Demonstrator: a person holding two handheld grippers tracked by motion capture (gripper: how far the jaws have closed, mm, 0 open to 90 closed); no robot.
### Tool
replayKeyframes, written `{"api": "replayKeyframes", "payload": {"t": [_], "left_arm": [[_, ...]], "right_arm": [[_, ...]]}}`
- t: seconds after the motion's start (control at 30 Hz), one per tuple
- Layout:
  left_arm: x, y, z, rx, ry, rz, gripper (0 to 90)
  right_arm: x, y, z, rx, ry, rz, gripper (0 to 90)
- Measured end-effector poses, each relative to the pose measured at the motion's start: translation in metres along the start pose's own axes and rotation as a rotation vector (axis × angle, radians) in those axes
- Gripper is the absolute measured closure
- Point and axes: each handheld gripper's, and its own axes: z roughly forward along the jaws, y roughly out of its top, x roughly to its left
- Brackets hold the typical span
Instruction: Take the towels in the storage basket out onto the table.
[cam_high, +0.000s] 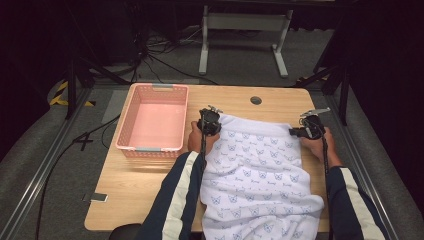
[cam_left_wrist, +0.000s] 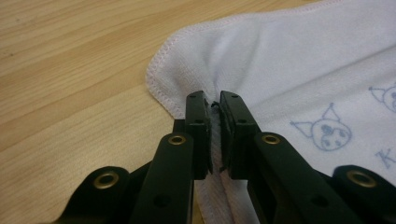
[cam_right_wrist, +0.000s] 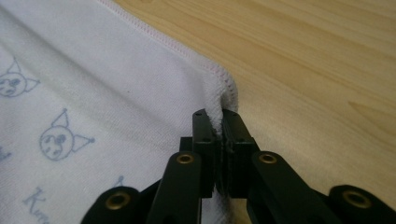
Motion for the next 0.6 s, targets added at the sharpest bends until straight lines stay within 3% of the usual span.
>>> {"api": "replayKeyframes", "payload": {"t": [0.07,0.17,0.23,0.3,0.37,0.4,0.47,0.6], "left_arm": [[-0.002,0.001,0.001,-0.012,0.001,0.006,83.7],[-0.005,0.003,-0.004,-0.045,0.002,0.000,83.8],[-0.008,0.007,-0.012,-0.066,-0.001,0.022,84.0],[-0.016,0.011,-0.024,-0.082,-0.030,0.062,84.0],[-0.027,0.013,-0.041,-0.105,-0.028,0.126,83.9],[-0.032,0.012,-0.050,-0.121,-0.048,0.140,84.0],[-0.043,0.008,-0.070,-0.144,-0.078,0.171,83.9],[-0.059,-0.015,-0.115,-0.195,-0.177,0.243,83.8]], "right_arm": [[0.003,0.005,0.003,0.005,-0.023,-0.026,86.4],[0.004,0.006,0.004,-0.007,-0.025,-0.027,86.6],[0.007,0.009,-0.006,-0.065,-0.007,-0.038,86.7],[0.007,0.010,-0.011,-0.085,0.001,-0.041,86.7],[0.011,0.011,-0.031,-0.149,0.032,-0.049,86.7],[0.017,0.010,-0.050,-0.193,0.073,-0.068,86.7],[0.020,0.008,-0.059,-0.209,0.082,-0.091,86.7],[0.042,-0.008,-0.096,-0.247,0.170,-0.171,86.7]]}}
